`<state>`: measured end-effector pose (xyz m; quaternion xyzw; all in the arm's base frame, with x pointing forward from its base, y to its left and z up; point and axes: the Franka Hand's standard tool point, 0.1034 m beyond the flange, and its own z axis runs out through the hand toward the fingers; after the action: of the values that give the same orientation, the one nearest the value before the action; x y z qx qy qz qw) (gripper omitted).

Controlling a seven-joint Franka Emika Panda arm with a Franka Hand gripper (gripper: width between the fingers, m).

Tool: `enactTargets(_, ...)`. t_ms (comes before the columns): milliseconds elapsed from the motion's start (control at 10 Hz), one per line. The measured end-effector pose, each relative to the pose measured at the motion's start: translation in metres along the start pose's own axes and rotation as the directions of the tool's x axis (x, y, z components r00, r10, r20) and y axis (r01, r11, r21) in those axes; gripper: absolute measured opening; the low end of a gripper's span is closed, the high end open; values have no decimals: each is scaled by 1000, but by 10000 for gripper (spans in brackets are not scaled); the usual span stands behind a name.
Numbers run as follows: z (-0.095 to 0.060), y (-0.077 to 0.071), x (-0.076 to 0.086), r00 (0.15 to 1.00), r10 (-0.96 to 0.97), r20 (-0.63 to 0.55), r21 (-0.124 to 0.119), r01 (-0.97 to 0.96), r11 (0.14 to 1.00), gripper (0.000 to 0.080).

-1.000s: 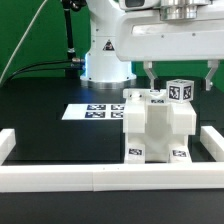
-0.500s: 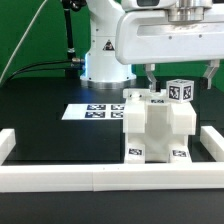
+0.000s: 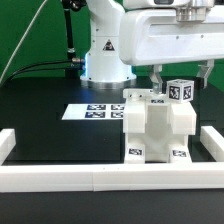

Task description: Assemble chair

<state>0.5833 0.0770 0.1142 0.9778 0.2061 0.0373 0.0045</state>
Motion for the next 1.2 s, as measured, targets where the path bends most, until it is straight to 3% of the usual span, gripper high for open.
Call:
enactTargets(100,0,0,0,1000,11,0,1,-11,1000,421)
enactTargets(200,0,0,0,995,104,-1,2,-104,995,421)
enactTargets(300,0,-1,0,986,165,-1,3,-165,986,283)
enactTargets(700,0,5,-1,877,480,1,9,-480,877,284)
enactTargets(1200,1,2,2,489,872,3,56,-871,488,284)
